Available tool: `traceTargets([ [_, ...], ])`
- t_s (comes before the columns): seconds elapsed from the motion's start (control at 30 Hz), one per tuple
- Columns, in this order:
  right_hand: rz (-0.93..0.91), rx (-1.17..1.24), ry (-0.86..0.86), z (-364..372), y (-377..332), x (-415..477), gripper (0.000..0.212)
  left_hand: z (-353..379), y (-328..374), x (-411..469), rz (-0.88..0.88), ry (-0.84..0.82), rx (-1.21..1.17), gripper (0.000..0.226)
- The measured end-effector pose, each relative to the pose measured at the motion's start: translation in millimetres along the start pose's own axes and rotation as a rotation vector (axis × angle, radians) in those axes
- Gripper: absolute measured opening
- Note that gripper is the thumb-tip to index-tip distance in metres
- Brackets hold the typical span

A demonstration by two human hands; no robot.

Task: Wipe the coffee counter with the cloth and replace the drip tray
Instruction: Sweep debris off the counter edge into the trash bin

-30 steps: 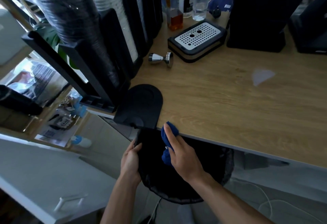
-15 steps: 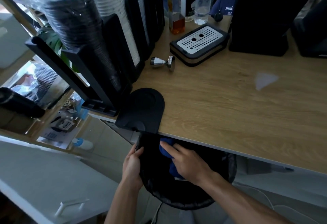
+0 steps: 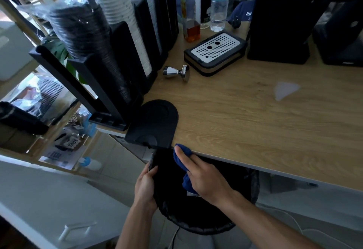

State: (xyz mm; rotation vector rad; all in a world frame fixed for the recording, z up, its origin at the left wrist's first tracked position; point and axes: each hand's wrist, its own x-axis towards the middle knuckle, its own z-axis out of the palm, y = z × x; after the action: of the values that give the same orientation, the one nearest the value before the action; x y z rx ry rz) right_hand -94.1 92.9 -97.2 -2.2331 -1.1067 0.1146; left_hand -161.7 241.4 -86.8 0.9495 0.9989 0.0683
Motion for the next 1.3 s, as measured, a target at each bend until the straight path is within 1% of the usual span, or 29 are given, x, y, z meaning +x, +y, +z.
traceTargets([
  [0.1, 0.002, -0.018, -0.106, -14, 1, 1, 0.063, 2, -5, 0, 0.005, 0.006, -0.005, 0.033],
  [0.23, 0.092, 0.049, -0.373, -37, 0, -4, 0.060, 12, -16, -1, 0.013, 0.023, -0.021, 0.036],
  [0.3, 0.171, 0.162, -0.386, -49, -2, -13, 0.056, 17, -20, -4, 0.006, 0.042, -0.027, 0.036],
  [0.47, 0.373, 0.641, -0.173, -86, -11, -21, 0.046, 18, -47, 20, -0.037, 0.104, -0.053, 0.043],
  [0.53, 0.423, 0.791, -0.074, -100, -15, -17, 0.043, 23, -50, 21, -0.055, 0.093, -0.083, 0.046],
  [0.63, 0.460, 1.009, 0.122, -119, -16, -6, 0.041, 37, -43, 6, -0.041, 0.110, -0.099, 0.046],
  [0.77, 0.557, 1.401, 0.312, -129, -5, 19, 0.038, 40, -39, 1, -0.045, 0.097, -0.050, 0.045],
  [0.87, 0.639, 1.589, 0.434, -130, 6, 41, 0.036, 39, -37, 0, -0.069, 0.109, -0.016, 0.044],
  [0.93, 0.708, 1.668, 0.481, -127, 13, 54, 0.038, 38, -37, 4, -0.062, 0.099, -0.008, 0.044],
  [1.0, 0.757, 1.635, 0.499, -124, 20, 61, 0.046, 36, -37, 8, -0.088, 0.102, -0.008, 0.043],
  [1.03, 0.776, 1.551, 0.504, -123, 25, 62, 0.052, 36, -35, 9, -0.090, 0.110, -0.006, 0.043],
  [1.1, 0.808, 1.272, 0.499, -121, 33, 62, 0.059, 36, -33, 10, -0.091, 0.126, -0.017, 0.044],
  [1.2, 0.786, 0.840, 0.427, -131, 34, 56, 0.053, 36, -33, 13, -0.097, 0.129, -0.031, 0.042],
  [1.23, 0.772, 0.753, 0.411, -133, 34, 54, 0.051, 36, -34, 15, -0.099, 0.123, -0.029, 0.042],
  [1.3, 0.749, 0.675, 0.401, -137, 34, 48, 0.048, 34, -35, 16, -0.097, 0.110, -0.013, 0.041],
])
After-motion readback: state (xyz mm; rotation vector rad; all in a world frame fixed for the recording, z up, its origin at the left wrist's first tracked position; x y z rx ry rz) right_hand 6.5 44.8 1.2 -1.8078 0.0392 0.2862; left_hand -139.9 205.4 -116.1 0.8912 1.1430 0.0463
